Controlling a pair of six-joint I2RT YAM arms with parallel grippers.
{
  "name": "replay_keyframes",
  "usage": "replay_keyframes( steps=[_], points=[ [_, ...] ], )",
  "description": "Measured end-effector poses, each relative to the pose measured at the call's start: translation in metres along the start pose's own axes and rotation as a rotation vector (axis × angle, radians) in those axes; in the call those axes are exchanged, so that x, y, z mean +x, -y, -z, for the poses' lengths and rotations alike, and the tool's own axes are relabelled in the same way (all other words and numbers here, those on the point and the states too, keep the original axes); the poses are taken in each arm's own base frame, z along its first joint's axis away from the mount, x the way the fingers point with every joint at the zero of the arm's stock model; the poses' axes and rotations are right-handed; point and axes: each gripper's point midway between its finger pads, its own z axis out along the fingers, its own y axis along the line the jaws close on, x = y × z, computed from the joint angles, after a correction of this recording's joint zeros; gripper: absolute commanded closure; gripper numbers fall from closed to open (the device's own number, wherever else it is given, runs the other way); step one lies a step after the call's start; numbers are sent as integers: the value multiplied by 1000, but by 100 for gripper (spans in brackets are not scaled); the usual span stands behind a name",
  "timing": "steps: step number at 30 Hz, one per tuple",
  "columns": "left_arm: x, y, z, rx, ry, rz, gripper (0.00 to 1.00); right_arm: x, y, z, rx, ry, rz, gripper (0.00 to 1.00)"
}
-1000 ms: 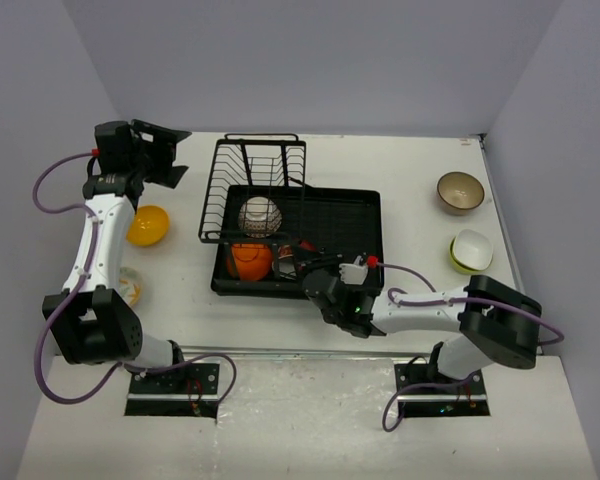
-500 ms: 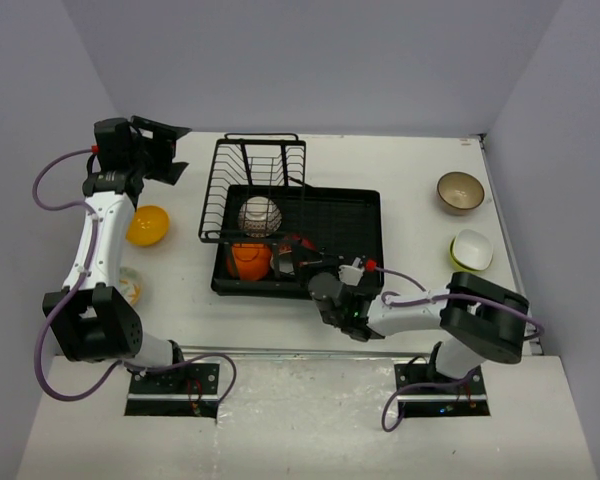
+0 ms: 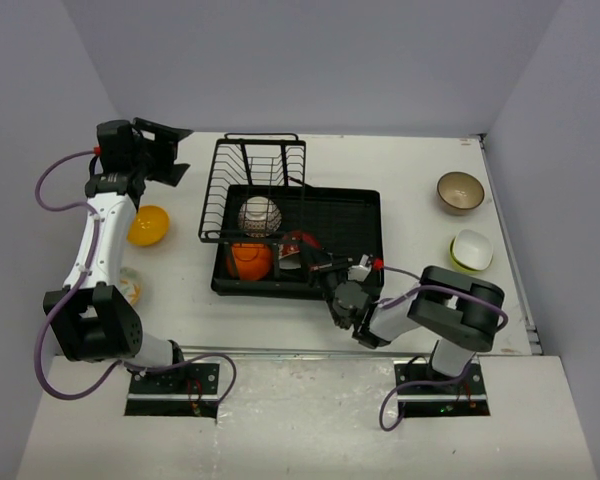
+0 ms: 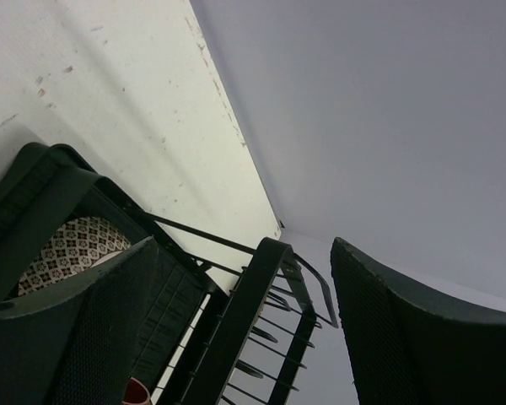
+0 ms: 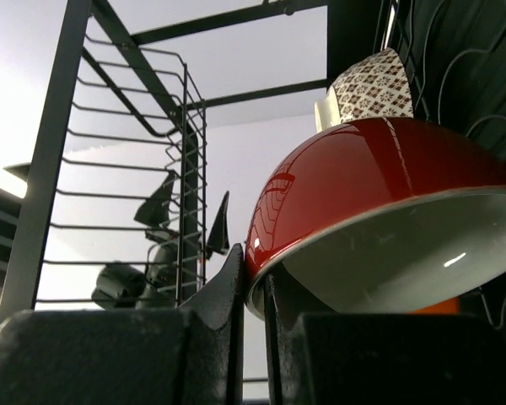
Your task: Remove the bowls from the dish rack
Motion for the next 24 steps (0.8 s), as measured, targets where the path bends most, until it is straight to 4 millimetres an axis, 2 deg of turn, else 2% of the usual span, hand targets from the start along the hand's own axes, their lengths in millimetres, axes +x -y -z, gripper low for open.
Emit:
replay_keyframes(
  steps=[4, 7, 10, 13, 17, 19, 21, 22, 23, 24],
  points=[
    [1, -3, -1, -5, -2, 2, 17, -8, -9, 7, -5, -35, 69, 100],
    [1, -6, -2, -12, -4, 5, 17, -29, -25, 6, -23, -22, 112, 100],
    [1, -7, -3, -11, -4, 5, 17, -51, -62, 1, -83, -5, 119, 100],
    [1, -7, -3, -10, -4, 5, 17, -66, -110, -5, -141, -13, 149, 100],
    [1, -7, -3, -9, -3, 4, 18, -88, -165, -30, -114, -20, 307, 100],
    [2, -8, -3, -13, -4, 4, 18, -101, -185, -44, -47, -29, 411, 100],
    [2, -10, -3, -21, -5, 5, 18, -125, -199, -55, 36, -18, 508, 100],
    [2, -11, -3, -26, -4, 5, 18, -126, -202, -54, 71, -38, 551, 100],
    [2, -12, -3, -28, -2, 0, 19, -152, -203, -60, 141, -3, 600, 100],
    [2, -13, -3, -32, -3, -5, 19, -169, -202, -62, 209, 6, 650, 100]
  ],
)
